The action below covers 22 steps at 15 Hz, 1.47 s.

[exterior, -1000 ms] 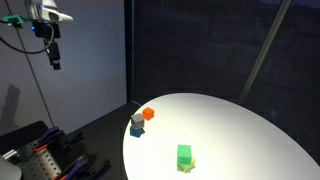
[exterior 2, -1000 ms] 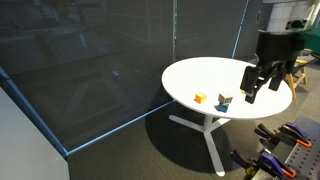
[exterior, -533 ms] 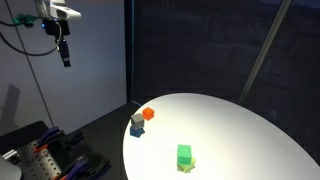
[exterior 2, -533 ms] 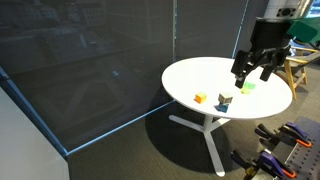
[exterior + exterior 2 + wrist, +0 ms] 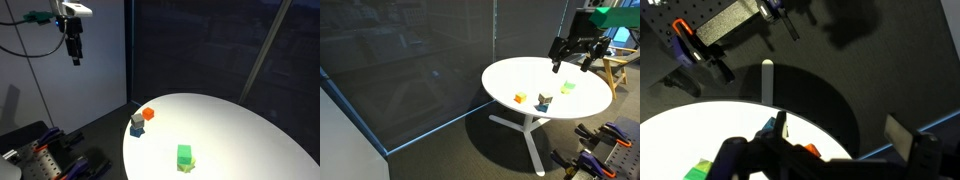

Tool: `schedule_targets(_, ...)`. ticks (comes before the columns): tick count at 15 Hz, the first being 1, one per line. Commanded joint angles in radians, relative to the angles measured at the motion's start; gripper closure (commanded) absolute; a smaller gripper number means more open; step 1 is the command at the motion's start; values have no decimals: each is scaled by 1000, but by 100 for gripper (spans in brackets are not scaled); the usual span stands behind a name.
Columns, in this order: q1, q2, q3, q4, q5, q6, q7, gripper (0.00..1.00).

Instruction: Put the grey block on the table

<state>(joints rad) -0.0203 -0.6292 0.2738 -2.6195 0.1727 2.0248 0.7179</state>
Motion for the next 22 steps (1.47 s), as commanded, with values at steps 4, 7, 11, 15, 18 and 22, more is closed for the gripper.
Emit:
schedule_targets(4,-51,76,-68,63,-31,30,32,0)
schedule_targets(7,-57,113,-99,84,-53,48,3,0)
schedule_targets(11,-65,174,-136,117,-68,79,-6,0)
schedule_targets(15,-62,248,-177,155,-78,104,-90,0)
schedule_targets(18,-66,310,-203,195,-89,114,-158,0)
schedule_targets(22,-74,388,-219,247,-143,136,-197,0)
